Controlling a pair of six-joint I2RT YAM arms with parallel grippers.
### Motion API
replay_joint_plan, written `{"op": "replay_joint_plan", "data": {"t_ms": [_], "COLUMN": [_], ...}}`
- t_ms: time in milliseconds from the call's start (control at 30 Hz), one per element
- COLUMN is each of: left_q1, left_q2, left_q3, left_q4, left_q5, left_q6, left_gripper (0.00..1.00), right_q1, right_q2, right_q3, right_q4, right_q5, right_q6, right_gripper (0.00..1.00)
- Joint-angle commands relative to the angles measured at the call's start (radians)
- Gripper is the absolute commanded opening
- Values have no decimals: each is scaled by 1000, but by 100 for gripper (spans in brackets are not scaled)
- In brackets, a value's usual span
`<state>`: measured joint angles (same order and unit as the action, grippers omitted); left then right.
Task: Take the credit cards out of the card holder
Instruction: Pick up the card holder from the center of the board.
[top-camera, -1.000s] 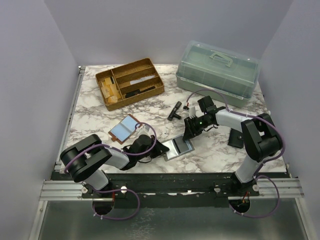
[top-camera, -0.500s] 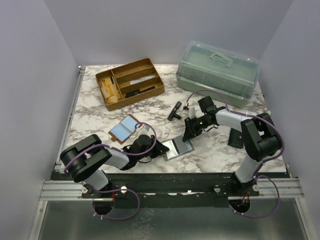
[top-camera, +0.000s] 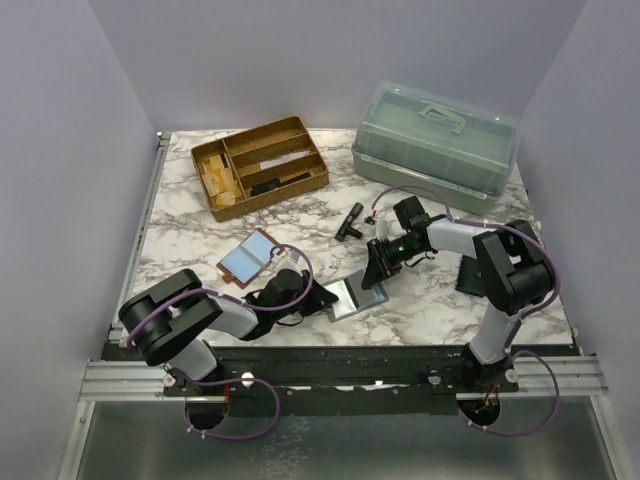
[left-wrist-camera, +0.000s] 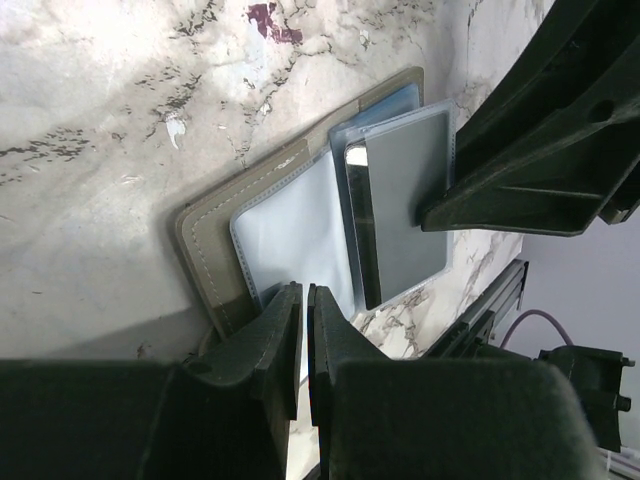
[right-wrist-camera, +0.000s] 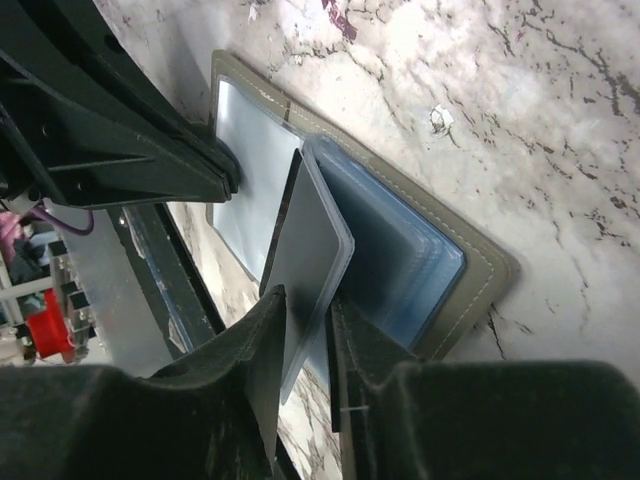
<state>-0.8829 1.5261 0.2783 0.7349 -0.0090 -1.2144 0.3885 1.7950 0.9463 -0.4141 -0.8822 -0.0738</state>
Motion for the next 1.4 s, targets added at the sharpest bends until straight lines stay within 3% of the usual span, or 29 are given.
{"op": "replay_joint_plan", "data": {"t_ms": [0, 67, 167, 267, 400, 633, 967, 1367], "left_q1": [7, 8, 10, 13, 21, 28, 29, 28], "left_q2": [-21, -39, -90, -149, -164, -111, -192, -205], "left_q3": [1, -2, -14, -14, 27, 58, 6, 87], "left_q4": [-28, -27, 13, 61, 81, 198, 222, 226], "left_q5": [-1, 4, 35, 88, 161, 234, 160, 198], "left_q6": [30, 39, 57, 69, 81, 63, 106, 215], "left_gripper": [14, 16, 25, 41, 48, 48, 44, 32], "right_q1": [-3, -11, -34, -45, -45, -59, -90, -91], "right_q2": [30, 18, -25, -83, -133, -196, -242, -249], "right_q3": [16, 16, 1, -23, -37, -58, -77, -81], "right_q4": [-26, -24, -8, 28, 55, 87, 116, 117], "right_q5": [-65, -98, -186, -255, -342, -396, -527, -635], "right_q6": [13, 12, 14, 23, 21, 29, 41, 30], "right_gripper": [21, 9, 1, 0, 0, 0, 0, 0]}}
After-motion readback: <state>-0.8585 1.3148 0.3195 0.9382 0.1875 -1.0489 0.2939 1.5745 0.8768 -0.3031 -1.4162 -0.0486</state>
